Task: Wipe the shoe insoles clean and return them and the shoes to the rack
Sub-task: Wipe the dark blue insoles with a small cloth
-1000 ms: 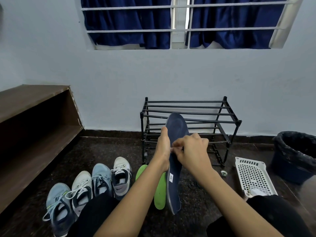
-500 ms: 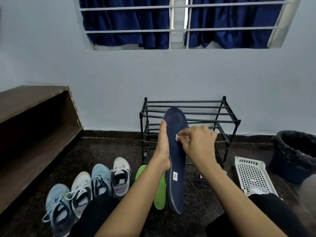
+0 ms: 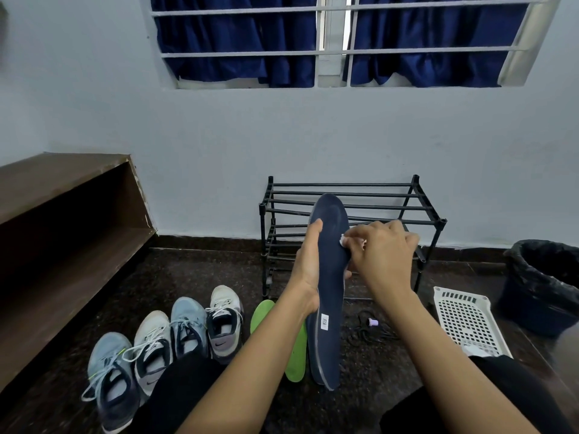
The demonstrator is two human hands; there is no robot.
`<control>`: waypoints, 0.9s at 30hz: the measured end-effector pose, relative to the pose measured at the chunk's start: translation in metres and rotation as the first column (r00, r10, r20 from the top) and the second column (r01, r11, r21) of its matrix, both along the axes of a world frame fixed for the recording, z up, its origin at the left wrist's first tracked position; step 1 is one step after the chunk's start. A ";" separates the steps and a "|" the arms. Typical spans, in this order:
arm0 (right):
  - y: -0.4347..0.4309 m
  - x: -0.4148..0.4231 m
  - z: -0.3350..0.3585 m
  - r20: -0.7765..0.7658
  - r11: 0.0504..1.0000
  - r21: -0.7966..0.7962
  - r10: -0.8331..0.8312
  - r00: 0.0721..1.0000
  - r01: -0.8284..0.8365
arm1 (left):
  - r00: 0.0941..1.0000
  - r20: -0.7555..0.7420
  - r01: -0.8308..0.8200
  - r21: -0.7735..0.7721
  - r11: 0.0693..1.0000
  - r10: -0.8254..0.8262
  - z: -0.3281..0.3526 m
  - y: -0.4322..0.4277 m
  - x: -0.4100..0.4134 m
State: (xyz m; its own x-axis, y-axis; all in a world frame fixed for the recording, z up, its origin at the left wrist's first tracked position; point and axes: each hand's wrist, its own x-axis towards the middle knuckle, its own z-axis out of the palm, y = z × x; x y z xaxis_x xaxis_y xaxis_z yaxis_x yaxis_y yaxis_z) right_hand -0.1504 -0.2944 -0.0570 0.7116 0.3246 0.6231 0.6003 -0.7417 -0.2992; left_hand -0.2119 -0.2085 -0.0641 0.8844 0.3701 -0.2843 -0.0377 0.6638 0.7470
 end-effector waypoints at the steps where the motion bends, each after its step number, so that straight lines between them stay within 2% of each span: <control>1: 0.000 -0.001 0.000 -0.042 1.000 0.001 0.017 0.999 -0.017 | 1.000 -0.003 -0.016 0.010 1.000 0.016 -0.001 0.001 0.001; 7: -0.001 -0.015 -0.008 -0.045 0.976 -0.198 0.084 0.995 -0.091 | 0.997 -0.050 -0.041 0.191 0.981 0.051 -0.013 0.011 0.000; 13: -0.005 0.008 -0.003 -0.021 0.998 -0.061 -0.032 0.999 0.031 | 0.999 -0.018 -0.023 0.224 0.974 0.028 -0.013 0.003 0.001; 17: -0.008 0.010 0.000 -0.119 0.995 0.064 0.078 0.990 -0.071 | 0.999 -0.036 -0.017 0.231 0.973 0.027 -0.011 0.006 -0.001; 21: -0.007 -0.004 -0.005 -0.098 0.988 -0.051 0.143 0.985 -0.149 | 0.999 -0.030 -0.019 0.215 0.976 0.026 -0.013 0.007 -0.001; 24: -0.007 -0.008 -0.011 -0.014 0.981 -0.160 0.108 0.994 -0.109 | 0.999 -0.036 -0.022 0.215 0.976 0.031 -0.016 0.003 0.001; 27: -0.007 0.001 -0.009 0.023 0.995 -0.097 0.020 1.000 -0.017 | 0.999 -0.042 -0.013 0.214 0.977 0.022 -0.016 -0.001 0.003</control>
State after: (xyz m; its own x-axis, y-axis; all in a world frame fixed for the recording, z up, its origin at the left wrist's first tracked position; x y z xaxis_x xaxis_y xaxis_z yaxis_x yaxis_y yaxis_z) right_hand -0.1494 -0.3017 -0.0656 0.6902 0.3971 0.6049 0.6204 -0.7550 -0.2122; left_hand -0.2092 -0.2092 -0.0805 0.8657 0.4419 -0.2352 -0.0120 0.4880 0.8728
